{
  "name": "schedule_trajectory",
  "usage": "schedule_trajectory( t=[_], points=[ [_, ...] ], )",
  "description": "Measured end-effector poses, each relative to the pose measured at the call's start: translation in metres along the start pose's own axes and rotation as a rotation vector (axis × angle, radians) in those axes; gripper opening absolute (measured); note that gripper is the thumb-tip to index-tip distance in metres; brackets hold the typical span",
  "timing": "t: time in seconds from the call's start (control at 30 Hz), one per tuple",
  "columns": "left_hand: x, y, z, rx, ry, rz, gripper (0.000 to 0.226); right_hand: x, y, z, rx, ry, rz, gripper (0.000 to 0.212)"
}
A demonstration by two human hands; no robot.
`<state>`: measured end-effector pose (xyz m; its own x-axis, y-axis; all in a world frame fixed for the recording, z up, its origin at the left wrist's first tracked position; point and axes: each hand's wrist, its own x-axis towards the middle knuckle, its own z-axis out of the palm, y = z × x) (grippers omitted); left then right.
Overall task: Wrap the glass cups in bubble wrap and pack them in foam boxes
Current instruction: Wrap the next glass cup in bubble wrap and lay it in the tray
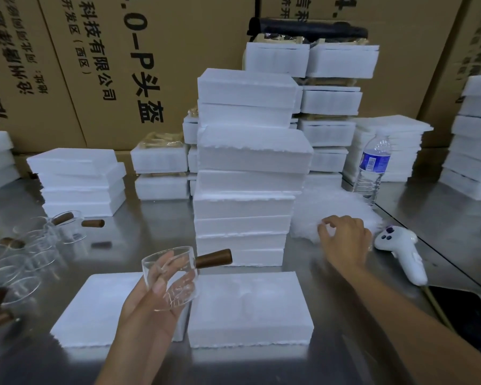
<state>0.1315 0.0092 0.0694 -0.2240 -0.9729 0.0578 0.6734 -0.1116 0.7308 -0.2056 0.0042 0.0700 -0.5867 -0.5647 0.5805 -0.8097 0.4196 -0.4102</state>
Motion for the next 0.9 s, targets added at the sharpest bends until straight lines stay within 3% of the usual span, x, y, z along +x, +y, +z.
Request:
schedule_trajectory(
  t=[0.1, 0.23, 0.3, 0.37, 0.47, 0.53, 0.6, 0.77, 0.9],
  points=[
    [-0.009, 0.007, 0.0, 0.011, -0.046, 0.05, 0.032, -0.006, -0.012, -0.022, 0.28, 0.189, 0.13, 0.019],
    [-0.021, 0.012, 0.006, 0.036, -0.088, 0.064, 0.034, -0.026, -0.032, -0.062, 0.724, 0.279, 0.228, 0.022],
    [-0.024, 0.014, 0.01, 0.021, -0.092, 0.066, 0.032, -0.048, -0.049, -0.084, 0.836, 0.351, 0.109, 0.016],
    [-0.026, 0.015, 0.011, 0.023, -0.096, 0.071, 0.032, -0.076, -0.07, -0.1, 0.85, 0.37, -0.141, 0.007],
    [-0.028, 0.022, 0.015, 0.033, -0.117, 0.069, 0.022, -0.109, -0.097, -0.109, 0.803, 0.209, -0.586, 0.009],
    [-0.028, 0.025, 0.013, 0.05, -0.143, 0.054, 0.035, -0.124, -0.11, -0.107, 0.714, 0.021, -0.841, 0.021],
    [-0.027, 0.027, 0.009, 0.067, -0.112, 0.064, 0.034, -0.133, -0.118, -0.101, 0.556, -0.134, -1.017, 0.025],
    [-0.022, 0.035, 0.0, -0.095, -0.06, 0.146, 0.026, -0.148, -0.127, -0.085, 0.19, -0.368, -1.08, 0.025],
    [-0.019, 0.039, -0.003, -0.187, -0.064, 0.162, 0.028, -0.15, -0.126, -0.083, 0.153, -0.548, -1.001, 0.036]
  ],
)
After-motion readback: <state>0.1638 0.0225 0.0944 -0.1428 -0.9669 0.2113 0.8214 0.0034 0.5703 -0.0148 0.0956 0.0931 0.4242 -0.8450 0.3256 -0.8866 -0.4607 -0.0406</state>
